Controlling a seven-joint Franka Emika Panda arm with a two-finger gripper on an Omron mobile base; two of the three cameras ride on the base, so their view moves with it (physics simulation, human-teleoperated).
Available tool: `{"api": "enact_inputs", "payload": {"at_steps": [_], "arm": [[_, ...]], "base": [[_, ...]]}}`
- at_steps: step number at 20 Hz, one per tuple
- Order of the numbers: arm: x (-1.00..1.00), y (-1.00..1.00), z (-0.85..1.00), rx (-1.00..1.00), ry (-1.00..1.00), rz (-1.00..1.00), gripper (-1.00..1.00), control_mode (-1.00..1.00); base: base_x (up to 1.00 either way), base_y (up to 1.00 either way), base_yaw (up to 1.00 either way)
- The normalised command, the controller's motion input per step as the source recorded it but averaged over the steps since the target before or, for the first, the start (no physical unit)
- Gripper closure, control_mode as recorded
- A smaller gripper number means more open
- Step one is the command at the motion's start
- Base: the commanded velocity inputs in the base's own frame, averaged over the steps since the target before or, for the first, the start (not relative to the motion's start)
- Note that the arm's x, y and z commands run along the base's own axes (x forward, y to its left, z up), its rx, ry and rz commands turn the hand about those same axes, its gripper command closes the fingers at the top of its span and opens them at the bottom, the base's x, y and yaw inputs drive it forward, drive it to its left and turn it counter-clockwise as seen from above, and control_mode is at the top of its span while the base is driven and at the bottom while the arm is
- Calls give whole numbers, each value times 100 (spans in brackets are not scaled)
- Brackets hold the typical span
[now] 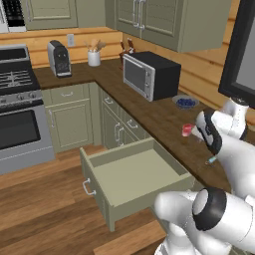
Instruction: Pick the peeler from the drawer and place it on the counter.
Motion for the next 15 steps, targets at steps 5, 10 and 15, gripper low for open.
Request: {"api": "enact_inputs", "payload": {"at_steps": [5, 10, 15], "arm": [[-1, 100, 30, -16, 6, 22, -100, -100], [0, 100, 0, -11, 0, 24, -100, -100], [7, 100, 0, -1, -10, 22, -100, -100]], "base": [[0, 0, 0], [0, 0, 0], [0, 0, 0]]}}
